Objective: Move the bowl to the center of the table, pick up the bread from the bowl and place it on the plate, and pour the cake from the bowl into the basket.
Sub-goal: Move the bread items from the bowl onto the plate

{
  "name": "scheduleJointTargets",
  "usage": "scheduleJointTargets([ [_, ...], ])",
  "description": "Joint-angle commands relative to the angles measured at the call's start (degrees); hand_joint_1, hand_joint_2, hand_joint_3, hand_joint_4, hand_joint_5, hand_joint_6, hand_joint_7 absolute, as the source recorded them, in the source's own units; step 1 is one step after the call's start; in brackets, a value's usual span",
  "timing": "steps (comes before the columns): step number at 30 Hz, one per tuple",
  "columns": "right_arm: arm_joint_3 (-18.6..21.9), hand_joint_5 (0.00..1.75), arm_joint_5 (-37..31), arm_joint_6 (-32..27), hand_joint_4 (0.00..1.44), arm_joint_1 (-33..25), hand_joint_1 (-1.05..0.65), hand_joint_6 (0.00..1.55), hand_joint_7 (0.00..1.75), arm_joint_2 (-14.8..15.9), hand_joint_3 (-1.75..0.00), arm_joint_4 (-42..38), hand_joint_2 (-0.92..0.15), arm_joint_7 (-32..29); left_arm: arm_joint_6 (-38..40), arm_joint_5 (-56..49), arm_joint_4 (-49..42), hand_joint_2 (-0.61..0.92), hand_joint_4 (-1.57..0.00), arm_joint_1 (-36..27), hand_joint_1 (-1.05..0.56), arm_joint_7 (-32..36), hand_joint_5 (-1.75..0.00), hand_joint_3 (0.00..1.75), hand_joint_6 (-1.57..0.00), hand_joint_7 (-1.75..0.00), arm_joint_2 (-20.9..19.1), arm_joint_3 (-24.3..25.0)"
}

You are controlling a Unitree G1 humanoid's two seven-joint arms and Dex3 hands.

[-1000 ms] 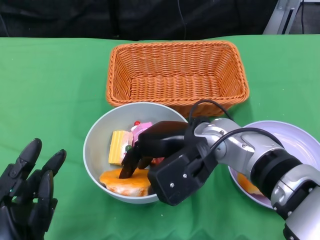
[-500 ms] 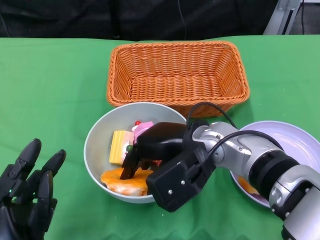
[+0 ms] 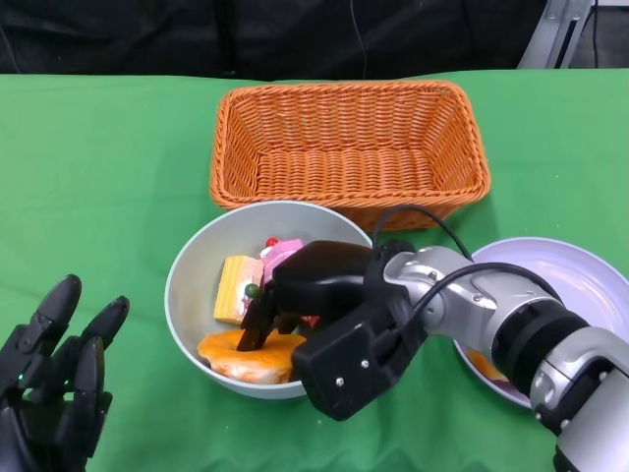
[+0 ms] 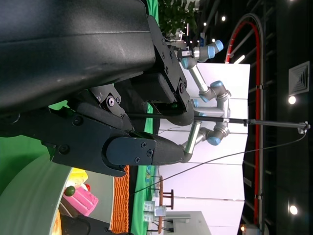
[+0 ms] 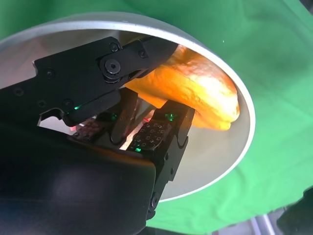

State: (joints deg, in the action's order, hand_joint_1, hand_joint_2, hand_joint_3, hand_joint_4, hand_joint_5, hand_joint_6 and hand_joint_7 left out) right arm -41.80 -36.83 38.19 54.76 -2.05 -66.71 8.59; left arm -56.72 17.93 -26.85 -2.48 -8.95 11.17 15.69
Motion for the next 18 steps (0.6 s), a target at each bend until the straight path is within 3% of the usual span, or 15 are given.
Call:
scheduleJointTargets([
  [1,0.4,0.2,-0.5,-0.7,1.06,-2.3,-0.25,1.13,0.02,0.3,0.0,-1.7,-0.85,0.4,-0.4,0.4,-0.4,0.92,-1.0,0.2,-0.49,0.0,0.0,0.32,-0.86,0.0,-0.8,0.1],
  [10,1.4,0.15,-0.5,-0.6,1.01,-2.4,-0.25,1.12,0.01,0.1,0.0,-2.0,-0.85,0.3,-0.6,0.7,-0.8,0.92,-1.0,0.4,-0.48,-0.1,0.0,0.32,-0.86,0.0,-1.0,0.2],
  [18,4.9,0.18,1.3,0.6,1.08,-1.8,-0.23,1.14,0.01,0.5,0.0,-1.8,-0.83,-2.1,0.1,0.9,-0.8,0.92,-0.99,0.5,-0.48,-0.2,0.0,0.32,-0.86,0.0,-1.1,0.1],
])
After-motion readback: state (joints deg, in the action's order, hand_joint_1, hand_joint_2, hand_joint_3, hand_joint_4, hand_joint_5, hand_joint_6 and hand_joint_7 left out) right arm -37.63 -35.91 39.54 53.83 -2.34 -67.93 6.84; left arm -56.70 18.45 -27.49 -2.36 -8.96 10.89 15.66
